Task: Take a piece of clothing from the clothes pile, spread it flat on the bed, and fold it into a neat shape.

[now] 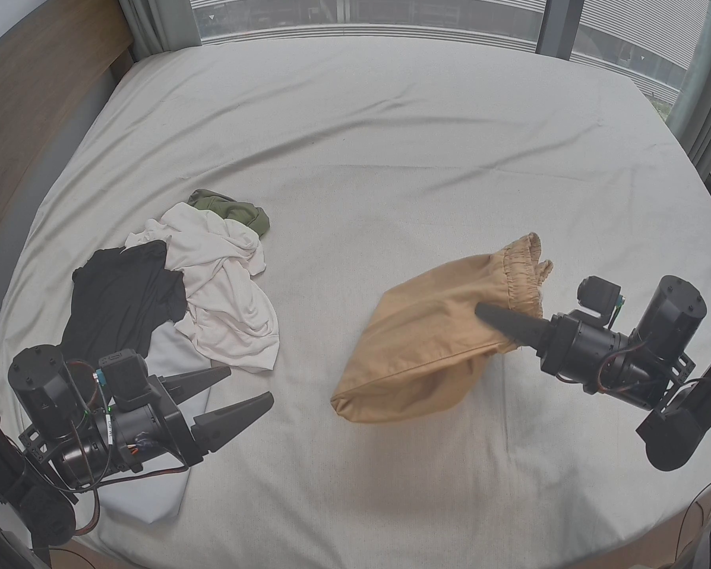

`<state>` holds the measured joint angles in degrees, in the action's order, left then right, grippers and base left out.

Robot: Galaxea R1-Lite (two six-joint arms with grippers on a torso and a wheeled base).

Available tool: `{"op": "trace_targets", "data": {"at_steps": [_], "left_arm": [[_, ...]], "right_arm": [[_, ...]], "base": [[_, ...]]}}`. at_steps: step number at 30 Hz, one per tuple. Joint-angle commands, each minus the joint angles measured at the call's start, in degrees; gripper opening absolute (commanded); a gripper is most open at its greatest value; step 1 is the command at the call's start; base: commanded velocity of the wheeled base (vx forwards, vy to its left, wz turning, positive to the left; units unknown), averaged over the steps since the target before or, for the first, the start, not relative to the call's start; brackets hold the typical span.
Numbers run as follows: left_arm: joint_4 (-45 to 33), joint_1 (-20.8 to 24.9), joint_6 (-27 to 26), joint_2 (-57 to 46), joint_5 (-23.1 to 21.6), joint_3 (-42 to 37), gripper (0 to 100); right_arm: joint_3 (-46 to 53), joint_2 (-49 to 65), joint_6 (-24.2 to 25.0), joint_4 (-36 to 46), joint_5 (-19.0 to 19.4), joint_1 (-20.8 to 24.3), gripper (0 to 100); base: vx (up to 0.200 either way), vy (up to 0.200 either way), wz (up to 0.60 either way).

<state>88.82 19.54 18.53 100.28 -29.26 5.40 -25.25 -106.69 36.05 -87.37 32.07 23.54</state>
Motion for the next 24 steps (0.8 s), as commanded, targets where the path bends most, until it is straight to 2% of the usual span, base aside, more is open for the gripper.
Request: {"op": "trace_targets", "data": {"at_steps": [1, 5, 24], "left_arm": [[0.0, 0.1, 0.0, 0.2, 0.0, -0.1, 100], [0.0, 0.1, 0.1, 0.2, 0.0, -0.2, 100], [0.0, 0.1, 0.1, 0.5, 0.0, -0.3, 100]], "right_arm": [[-4.8, 0.2, 0.6, 3.5, -0.1, -0.5, 0], [-9.8, 0.3, 0.7, 9.6, -0.2, -0.7, 0], [-29.9, 0.0, 0.6, 26.2, -0.2, -4.0, 0]], "base": [[0.0, 0.0, 0.0], [0.0, 0.0, 0.0], [0.0, 0.0, 0.0]]}}
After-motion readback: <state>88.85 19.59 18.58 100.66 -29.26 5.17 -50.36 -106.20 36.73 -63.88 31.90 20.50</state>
